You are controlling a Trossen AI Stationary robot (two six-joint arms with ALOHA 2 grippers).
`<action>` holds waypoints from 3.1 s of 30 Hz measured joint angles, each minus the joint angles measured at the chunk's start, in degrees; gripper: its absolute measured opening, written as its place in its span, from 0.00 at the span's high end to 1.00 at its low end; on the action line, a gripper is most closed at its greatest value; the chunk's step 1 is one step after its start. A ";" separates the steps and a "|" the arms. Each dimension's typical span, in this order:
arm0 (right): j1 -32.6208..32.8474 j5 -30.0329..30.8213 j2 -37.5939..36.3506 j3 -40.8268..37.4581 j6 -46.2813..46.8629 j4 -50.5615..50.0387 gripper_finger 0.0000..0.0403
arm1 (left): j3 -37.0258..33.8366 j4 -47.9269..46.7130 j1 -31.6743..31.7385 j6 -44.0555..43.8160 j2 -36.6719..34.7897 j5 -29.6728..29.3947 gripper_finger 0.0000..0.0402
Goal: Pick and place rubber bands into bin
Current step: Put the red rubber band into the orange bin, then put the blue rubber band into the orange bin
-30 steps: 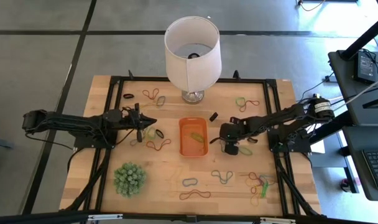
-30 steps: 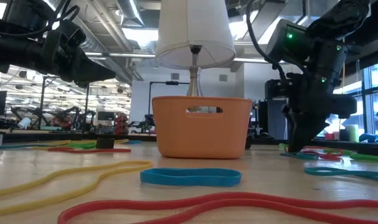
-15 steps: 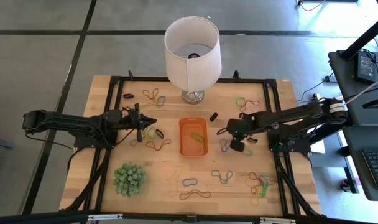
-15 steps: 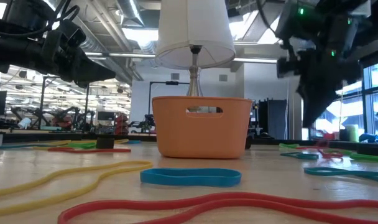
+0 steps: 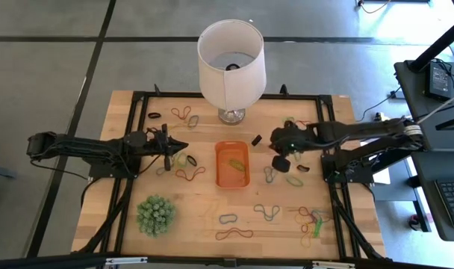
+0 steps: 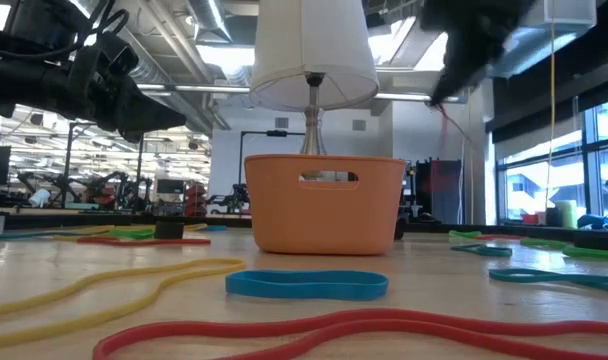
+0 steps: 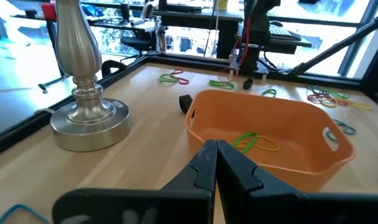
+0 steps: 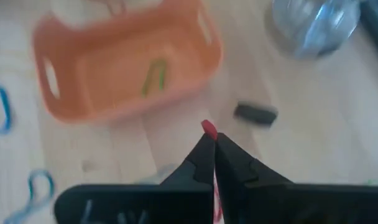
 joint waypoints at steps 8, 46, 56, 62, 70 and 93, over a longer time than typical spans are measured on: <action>0.00 0.32 6.62 10.50 -7.79 5.49 0.99 | 0.00 0.31 0.00 -2.23 0.00 0.26 0.99; 0.02 -9.54 44.67 27.64 -13.13 4.34 0.99 | 0.00 -0.08 0.00 -2.11 0.02 0.15 0.99; -0.09 -9.54 50.17 27.61 -13.60 4.40 0.99 | 0.00 -0.08 0.00 -2.15 0.02 0.15 0.99; -0.39 -10.97 52.39 27.59 -14.85 5.21 0.99 | 0.00 -0.08 0.00 -2.11 0.02 0.15 0.99; -0.44 -11.05 51.58 27.61 -14.30 5.18 0.97 | 0.00 -0.08 0.00 -2.15 0.02 0.13 0.99; -0.44 -10.93 41.66 27.59 -11.91 -0.57 0.70 | 0.00 -0.08 0.00 -2.12 0.00 0.17 0.99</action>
